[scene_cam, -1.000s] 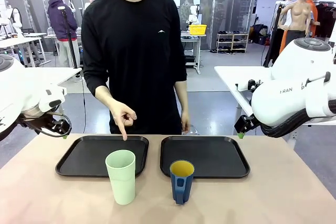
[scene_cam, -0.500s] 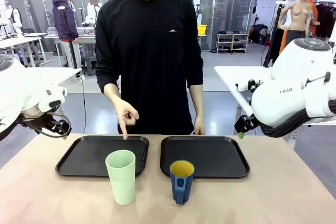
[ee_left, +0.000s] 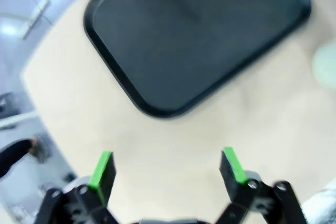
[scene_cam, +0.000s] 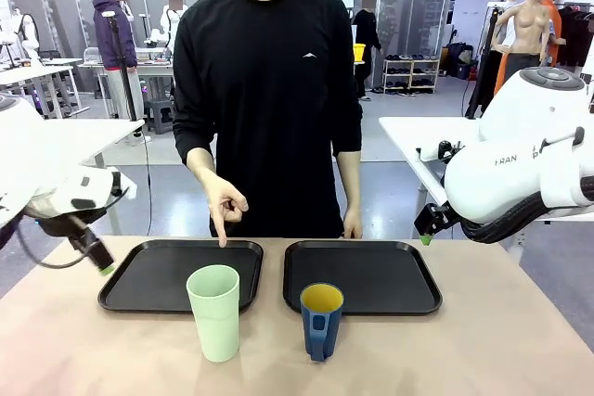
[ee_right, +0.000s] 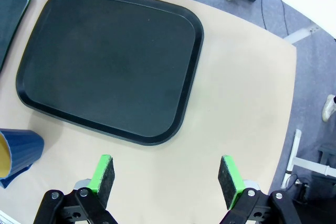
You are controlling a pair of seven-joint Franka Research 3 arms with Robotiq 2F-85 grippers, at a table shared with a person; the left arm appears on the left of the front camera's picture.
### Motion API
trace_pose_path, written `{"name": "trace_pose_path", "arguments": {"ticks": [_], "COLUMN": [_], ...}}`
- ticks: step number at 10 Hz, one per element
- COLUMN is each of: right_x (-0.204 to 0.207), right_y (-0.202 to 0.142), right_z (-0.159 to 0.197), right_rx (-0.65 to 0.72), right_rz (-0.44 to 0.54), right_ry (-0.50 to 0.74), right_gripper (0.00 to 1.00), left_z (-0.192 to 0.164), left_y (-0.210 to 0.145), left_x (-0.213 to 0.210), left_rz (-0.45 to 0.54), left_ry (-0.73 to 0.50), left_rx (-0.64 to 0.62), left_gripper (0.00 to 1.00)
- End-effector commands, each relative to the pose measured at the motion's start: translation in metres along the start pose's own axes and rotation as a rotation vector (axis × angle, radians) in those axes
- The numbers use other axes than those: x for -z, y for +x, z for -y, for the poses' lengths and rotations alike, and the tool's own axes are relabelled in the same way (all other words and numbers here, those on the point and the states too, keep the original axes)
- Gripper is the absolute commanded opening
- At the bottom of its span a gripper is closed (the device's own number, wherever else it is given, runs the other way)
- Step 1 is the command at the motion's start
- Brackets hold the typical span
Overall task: Sort and store the cups by type.
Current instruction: Pick up the Reusable plastic cup.
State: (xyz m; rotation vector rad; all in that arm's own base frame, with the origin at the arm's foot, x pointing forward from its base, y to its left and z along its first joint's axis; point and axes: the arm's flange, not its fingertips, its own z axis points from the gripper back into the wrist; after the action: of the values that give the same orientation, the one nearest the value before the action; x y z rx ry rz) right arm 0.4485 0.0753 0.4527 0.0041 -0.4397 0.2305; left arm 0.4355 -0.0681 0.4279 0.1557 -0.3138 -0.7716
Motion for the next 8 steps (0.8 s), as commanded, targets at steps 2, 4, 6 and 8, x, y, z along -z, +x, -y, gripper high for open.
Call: {"name": "trace_pose_path", "arguments": {"ticks": [2,4,6,8], "right_x": [0.000,0.000,0.000,0.000], "right_y": [-0.001,-0.001,-0.001,-0.001], "right_z": [0.001,0.001,0.001,0.001], "right_rx": [0.003,0.003,0.003,0.003], "right_rz": [0.001,0.001,0.001,0.001], "right_ry": [0.000,0.000,0.000,0.000], "right_gripper": [1.00,1.00,1.00,1.00], "left_z": [-0.027,-0.028,-0.032,-0.024], "left_y": [-0.016,-0.020,-0.019,-0.020], "left_x": [-0.018,-0.015,-0.008,-0.010], "left_rz": [-0.102,-0.110,-0.092,-0.116], "left_ry": [0.059,0.008,-0.006,-0.004], "left_rx": [0.403,0.567,0.580,0.583], "left_gripper": [1.00,1.00,1.00,1.00]}}
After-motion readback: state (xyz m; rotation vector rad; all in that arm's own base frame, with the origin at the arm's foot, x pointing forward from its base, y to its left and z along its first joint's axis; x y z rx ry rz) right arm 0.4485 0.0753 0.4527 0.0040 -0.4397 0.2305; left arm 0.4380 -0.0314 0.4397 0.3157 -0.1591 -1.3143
